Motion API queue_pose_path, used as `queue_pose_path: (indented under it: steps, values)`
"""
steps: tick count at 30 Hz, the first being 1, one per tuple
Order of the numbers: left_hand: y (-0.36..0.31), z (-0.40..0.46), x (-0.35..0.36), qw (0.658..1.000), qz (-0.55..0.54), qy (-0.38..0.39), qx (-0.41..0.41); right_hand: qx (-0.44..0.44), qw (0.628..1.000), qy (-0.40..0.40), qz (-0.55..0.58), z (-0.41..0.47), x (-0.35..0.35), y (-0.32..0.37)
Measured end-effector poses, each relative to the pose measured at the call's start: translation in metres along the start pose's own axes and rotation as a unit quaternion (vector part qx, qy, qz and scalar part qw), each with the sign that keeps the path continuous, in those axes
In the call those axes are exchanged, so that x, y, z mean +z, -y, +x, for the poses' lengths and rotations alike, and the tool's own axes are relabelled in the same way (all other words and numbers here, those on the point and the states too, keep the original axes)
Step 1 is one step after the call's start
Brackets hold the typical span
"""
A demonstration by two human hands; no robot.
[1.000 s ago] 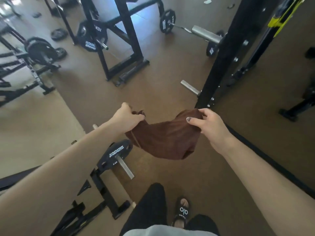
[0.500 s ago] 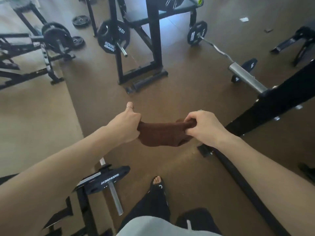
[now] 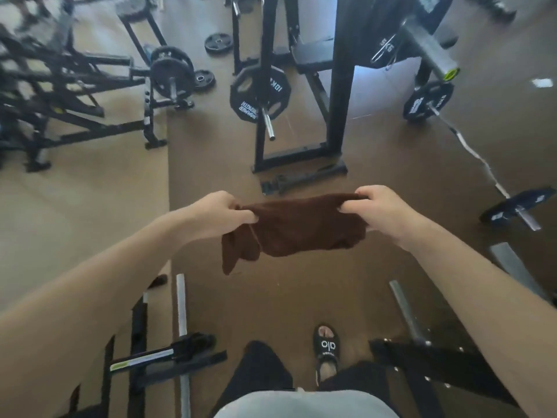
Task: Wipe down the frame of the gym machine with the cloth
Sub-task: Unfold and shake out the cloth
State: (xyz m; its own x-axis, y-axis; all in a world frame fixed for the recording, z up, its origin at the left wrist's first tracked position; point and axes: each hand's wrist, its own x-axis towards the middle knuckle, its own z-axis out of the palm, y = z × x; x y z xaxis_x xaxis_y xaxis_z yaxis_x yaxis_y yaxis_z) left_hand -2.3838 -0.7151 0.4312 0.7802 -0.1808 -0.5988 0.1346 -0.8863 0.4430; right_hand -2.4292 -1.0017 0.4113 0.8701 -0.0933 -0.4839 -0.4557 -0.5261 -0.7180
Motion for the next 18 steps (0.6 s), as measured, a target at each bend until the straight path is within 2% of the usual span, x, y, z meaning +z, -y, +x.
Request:
queue_pose_path:
  steps: [4,7,11,14,18]
  values:
    - [-0.015,0.040,-0.032,0.974,-0.204,-0.063,-0.073,-0.012,0.998,0.049,0.024,0.072,0.005,0.065]
    - [-0.015,0.078,-0.064,0.954,-0.272,-0.090,-0.093,-0.029,0.993,0.099,0.061,0.118,0.024,0.124]
    - [0.004,0.137,-0.116,0.950,-0.292,-0.096,-0.059,-0.037,0.985,0.142,0.090,0.178,0.072,0.199]
    - [0.029,0.187,-0.169,0.956,-0.264,-0.123,-0.034,-0.004,0.977,0.156,0.144,0.234,0.106,0.252]
    - [0.068,0.247,-0.253,0.965,-0.251,-0.079,0.001,0.057,0.957,0.173,0.225,0.311,0.139,0.323]
